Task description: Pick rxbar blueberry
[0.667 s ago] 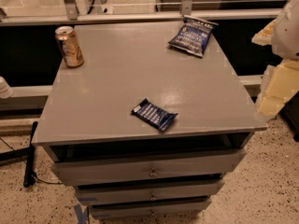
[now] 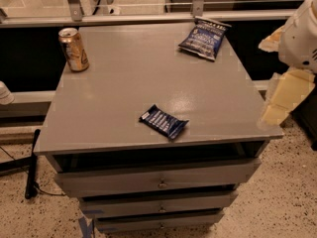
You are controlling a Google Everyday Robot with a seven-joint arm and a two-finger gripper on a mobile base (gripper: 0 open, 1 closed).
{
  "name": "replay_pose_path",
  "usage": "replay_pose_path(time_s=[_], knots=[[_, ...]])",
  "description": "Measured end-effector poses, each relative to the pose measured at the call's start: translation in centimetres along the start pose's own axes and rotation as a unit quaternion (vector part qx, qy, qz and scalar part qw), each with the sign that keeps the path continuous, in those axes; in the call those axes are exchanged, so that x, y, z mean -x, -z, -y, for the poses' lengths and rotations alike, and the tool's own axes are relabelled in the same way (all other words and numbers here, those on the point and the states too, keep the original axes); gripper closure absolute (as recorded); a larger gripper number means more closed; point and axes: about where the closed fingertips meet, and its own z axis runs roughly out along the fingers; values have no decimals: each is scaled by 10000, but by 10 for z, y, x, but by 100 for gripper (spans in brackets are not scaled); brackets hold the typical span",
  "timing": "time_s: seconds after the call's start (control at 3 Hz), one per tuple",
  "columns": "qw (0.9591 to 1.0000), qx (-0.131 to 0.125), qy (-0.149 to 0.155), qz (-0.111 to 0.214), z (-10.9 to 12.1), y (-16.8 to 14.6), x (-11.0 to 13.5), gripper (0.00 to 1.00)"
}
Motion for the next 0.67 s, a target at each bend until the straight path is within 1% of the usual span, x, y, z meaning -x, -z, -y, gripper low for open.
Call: replay_pose_path(time_s=[0.33,0.67], knots=[[9980,123,-87,607,-10,-37,29,0],[9926,295,-319,1138,-16,-77,63,0]])
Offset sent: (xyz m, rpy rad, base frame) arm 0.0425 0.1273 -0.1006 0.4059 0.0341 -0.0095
